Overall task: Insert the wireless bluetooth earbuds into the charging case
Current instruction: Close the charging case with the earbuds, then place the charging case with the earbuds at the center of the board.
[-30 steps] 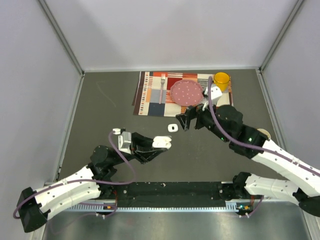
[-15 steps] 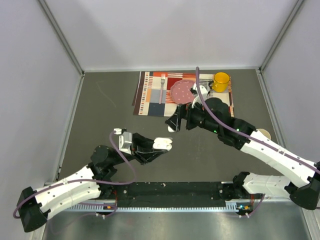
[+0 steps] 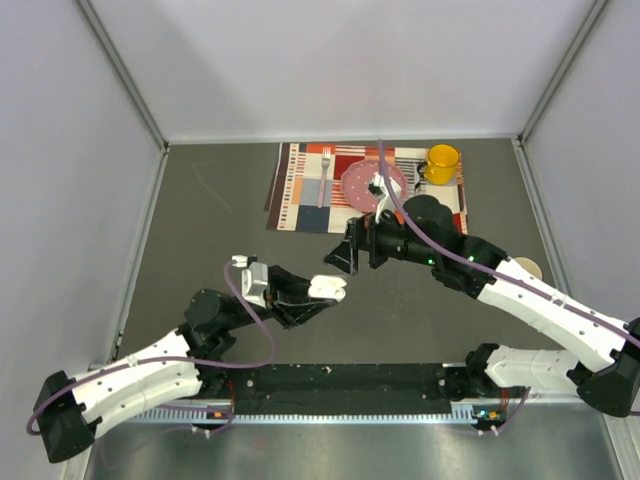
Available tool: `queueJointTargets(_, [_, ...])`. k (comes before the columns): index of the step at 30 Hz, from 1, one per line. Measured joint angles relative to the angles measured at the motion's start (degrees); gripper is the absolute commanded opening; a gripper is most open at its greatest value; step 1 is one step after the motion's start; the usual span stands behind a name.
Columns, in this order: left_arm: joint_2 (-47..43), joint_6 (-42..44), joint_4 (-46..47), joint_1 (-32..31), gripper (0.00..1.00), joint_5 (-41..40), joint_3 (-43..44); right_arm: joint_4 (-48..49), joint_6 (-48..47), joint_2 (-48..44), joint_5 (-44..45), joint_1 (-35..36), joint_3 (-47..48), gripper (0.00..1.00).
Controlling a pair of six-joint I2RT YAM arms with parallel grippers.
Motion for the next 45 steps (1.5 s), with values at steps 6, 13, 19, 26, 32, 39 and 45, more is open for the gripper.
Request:
queueJointTargets(6, [0.4, 0.0, 0.2, 0.0, 0.00, 0.0, 0.0, 0.0, -0.8, 0.0, -3.3, 0.0, -0.1, 0.98])
queueJointTargets(13, [0.8, 0.0, 0.3, 0.0, 0.00, 0.0, 0.0, 0.1, -1.0, -0.1, -5.4, 0.0, -1.2, 0.98])
queueJointTargets(19, [0.9, -0.2, 0.2, -0.1, 0.00, -0.3, 0.0, 0.1, -2.5, -0.6, -7.7, 0.9, -1.9, 0.98])
queueJointTargets(26, [0.5, -0.4, -0.5, -0.7, 0.00, 1.2, 0.0, 1.5, -4.6, -1.6, -6.3, 3.9, -2.8, 0.98])
queueJointTargets(32, [0.4, -0.4, -2.0, -0.6, 0.00, 0.7, 0.0, 1.3, -4.6, -1.5, -1.0, 5.0, -3.5, 0.99])
queueJointTargets(39, [-0.5, -0.4, -2.0, -0.5, 0.00, -2.3, 0.0, -1.0, -4.7, -4.7, 9.7, 5.8, -3.5, 0.98])
queueJointTargets(45, [-0.8, -0.8, -2.0, -0.4, 0.00, -4.3, 0.0, 5.0, -3.5, -10.6, 16.5, 6.6, -5.8, 0.95])
